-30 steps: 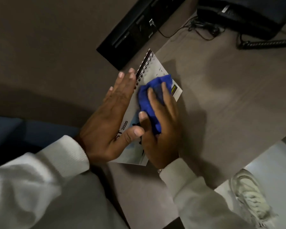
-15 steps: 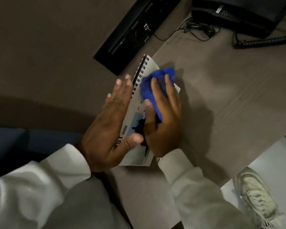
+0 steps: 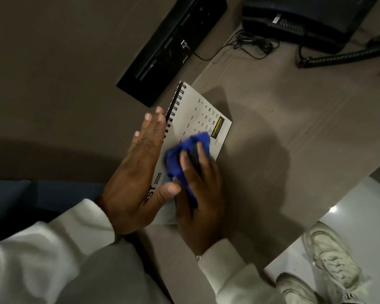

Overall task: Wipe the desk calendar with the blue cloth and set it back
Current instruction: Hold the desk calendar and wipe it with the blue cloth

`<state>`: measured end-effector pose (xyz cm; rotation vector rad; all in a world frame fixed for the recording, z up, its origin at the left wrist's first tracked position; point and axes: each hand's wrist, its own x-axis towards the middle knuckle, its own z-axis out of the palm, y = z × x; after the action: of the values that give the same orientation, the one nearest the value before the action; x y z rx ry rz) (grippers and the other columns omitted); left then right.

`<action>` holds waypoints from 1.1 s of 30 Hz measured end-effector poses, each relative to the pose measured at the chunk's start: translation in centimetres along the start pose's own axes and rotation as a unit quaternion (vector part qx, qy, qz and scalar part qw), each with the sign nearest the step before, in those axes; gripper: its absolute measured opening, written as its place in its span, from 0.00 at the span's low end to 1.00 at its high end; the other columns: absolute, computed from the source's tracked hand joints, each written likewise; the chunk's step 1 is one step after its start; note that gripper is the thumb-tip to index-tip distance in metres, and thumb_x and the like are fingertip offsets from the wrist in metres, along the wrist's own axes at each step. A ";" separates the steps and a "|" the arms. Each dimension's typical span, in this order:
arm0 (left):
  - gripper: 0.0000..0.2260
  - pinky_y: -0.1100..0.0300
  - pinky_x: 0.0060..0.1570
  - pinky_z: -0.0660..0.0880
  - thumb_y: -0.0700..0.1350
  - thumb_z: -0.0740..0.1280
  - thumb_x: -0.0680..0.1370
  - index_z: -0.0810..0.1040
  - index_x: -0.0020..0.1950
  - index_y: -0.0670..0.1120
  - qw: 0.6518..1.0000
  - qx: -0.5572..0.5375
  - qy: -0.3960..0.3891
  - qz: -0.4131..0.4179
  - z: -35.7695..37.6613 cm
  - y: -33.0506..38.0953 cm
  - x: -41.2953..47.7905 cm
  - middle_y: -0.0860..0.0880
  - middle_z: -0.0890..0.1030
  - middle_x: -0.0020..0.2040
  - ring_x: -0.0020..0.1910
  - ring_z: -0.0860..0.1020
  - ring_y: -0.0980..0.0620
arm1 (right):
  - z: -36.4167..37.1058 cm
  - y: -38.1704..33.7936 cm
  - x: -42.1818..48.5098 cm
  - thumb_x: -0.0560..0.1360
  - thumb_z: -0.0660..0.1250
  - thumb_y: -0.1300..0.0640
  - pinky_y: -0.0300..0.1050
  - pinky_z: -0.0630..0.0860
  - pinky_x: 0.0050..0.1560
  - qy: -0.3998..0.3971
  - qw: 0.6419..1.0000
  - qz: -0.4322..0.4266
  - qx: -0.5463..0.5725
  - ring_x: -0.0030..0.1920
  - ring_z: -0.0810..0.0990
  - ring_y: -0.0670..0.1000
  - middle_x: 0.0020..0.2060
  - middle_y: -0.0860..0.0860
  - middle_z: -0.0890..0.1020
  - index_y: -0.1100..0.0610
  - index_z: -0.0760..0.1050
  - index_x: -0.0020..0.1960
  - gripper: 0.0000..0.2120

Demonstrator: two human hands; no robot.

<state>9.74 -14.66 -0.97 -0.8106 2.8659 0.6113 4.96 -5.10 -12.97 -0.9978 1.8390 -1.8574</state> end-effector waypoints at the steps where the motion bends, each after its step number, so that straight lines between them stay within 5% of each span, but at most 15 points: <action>1: 0.41 0.36 0.76 0.49 0.69 0.46 0.75 0.37 0.78 0.45 1.000 0.002 -0.002 0.001 0.0 0.1 0.0 0.47 0.41 0.81 0.80 0.39 0.50 | 0.1 0.1 1.5 0.78 0.64 0.58 0.55 0.64 0.75 0.010 1.000 0.002 -0.005 0.76 0.64 0.61 0.75 0.60 0.66 0.56 0.68 0.72 0.22; 5: 0.43 0.37 0.76 0.47 0.70 0.46 0.75 0.39 0.79 0.41 1.000 0.002 -0.008 -0.005 -0.2 0.4 0.1 0.46 0.41 0.81 0.80 0.38 0.50 | 0.2 0.9 6.0 0.80 0.63 0.57 0.53 0.66 0.73 0.063 0.996 0.057 -0.012 0.76 0.65 0.58 0.76 0.58 0.66 0.54 0.68 0.73 0.21; 9: 0.43 0.39 0.77 0.47 0.70 0.45 0.75 0.39 0.79 0.43 1.000 0.001 -0.001 -0.011 -0.1 0.3 0.0 0.49 0.41 0.81 0.80 0.39 0.52 | 0.1 1.6 3.8 0.81 0.58 0.50 0.56 0.65 0.74 0.047 0.991 0.122 -0.031 0.78 0.61 0.53 0.78 0.51 0.63 0.43 0.55 0.76 0.25; 14: 0.42 0.37 0.76 0.48 0.70 0.46 0.75 0.38 0.79 0.45 1.000 -0.013 0.001 -0.007 0.1 0.2 0.0 0.51 0.40 0.81 0.80 0.39 0.51 | 0.5 0.6 -1.4 0.78 0.66 0.57 0.54 0.63 0.76 0.037 0.998 0.049 -0.026 0.77 0.63 0.59 0.76 0.57 0.66 0.53 0.65 0.73 0.25; 18: 0.41 0.36 0.76 0.50 0.69 0.46 0.76 0.39 0.78 0.45 1.000 -0.009 0.001 0.003 0.0 0.0 0.0 0.50 0.40 0.81 0.80 0.39 0.51 | 0.7 -0.3 1.9 0.79 0.64 0.57 0.50 0.61 0.76 0.038 0.999 0.030 -0.008 0.76 0.64 0.60 0.75 0.58 0.66 0.55 0.67 0.72 0.22; 23: 0.42 0.37 0.76 0.48 0.70 0.46 0.75 0.38 0.79 0.46 1.000 -0.016 0.004 -0.003 0.1 0.2 0.2 0.51 0.39 0.81 0.80 0.39 0.52 | 0.6 0.8 7.5 0.81 0.62 0.56 0.56 0.65 0.75 0.106 0.991 0.077 0.003 0.76 0.65 0.57 0.74 0.59 0.69 0.54 0.66 0.73 0.21; 28: 0.40 0.40 0.77 0.48 0.70 0.46 0.75 0.37 0.79 0.49 1.000 -0.024 0.011 -0.008 0.2 0.0 0.0 0.53 0.40 0.81 0.80 0.40 0.54 | -0.1 1.3 3.5 0.81 0.56 0.46 0.59 0.67 0.73 0.033 0.979 0.190 -0.069 0.76 0.63 0.53 0.77 0.48 0.62 0.43 0.53 0.76 0.25; 33: 0.39 0.48 0.78 0.44 0.68 0.45 0.76 0.39 0.79 0.46 1.000 -0.018 0.008 0.004 0.1 -0.1 -0.1 0.52 0.40 0.81 0.80 0.40 0.52 | 0.8 -0.4 -1.6 0.80 0.61 0.51 0.59 0.68 0.72 0.044 0.993 0.108 -0.037 0.76 0.65 0.55 0.76 0.51 0.67 0.46 0.60 0.76 0.26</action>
<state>9.87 -14.64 -1.12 -0.8125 2.8820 0.6615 6.67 -4.58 -13.04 -0.7178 1.9926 -1.7399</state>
